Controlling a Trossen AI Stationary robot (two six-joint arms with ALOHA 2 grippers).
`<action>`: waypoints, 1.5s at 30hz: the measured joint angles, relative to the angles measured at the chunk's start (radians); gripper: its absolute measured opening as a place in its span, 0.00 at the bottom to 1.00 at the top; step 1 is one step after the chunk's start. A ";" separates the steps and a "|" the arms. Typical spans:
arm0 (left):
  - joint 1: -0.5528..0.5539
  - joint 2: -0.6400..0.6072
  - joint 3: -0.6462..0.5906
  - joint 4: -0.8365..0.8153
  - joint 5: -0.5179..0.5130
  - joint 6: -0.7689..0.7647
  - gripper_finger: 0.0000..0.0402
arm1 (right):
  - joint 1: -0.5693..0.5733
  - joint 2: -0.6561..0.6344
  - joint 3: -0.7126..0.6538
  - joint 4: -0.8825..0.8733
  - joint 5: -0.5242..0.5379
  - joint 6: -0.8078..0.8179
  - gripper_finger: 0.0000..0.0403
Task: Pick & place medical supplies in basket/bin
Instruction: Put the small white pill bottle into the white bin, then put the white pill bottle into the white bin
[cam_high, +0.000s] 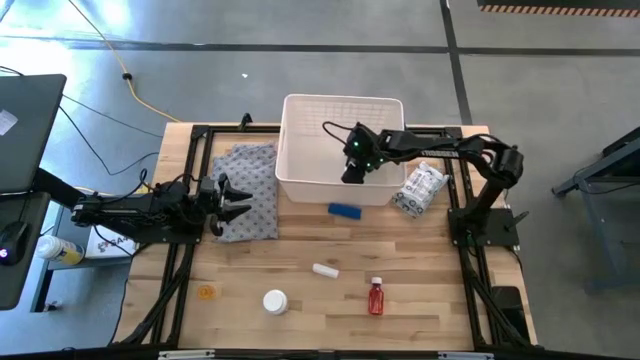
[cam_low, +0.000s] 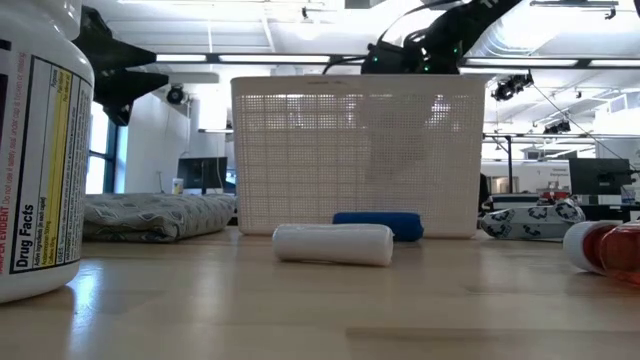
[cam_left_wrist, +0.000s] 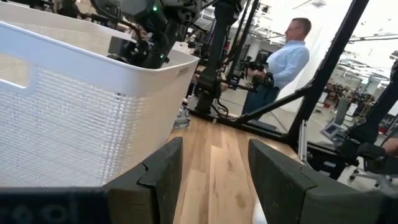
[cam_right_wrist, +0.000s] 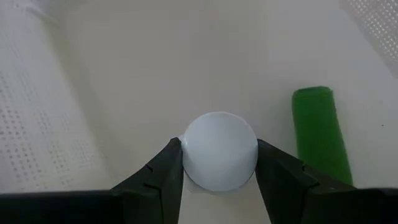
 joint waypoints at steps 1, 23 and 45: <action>0.000 0.000 0.000 0.000 0.000 0.003 0.54 | 0.000 0.002 0.000 -0.010 -0.005 -0.006 0.40; 0.000 0.000 0.000 0.000 0.000 0.007 0.54 | 0.001 0.004 0.011 -0.006 -0.017 -0.024 0.56; 0.000 0.000 0.009 0.006 0.015 0.007 0.54 | 0.029 -0.146 0.099 -0.115 0.043 -0.012 0.60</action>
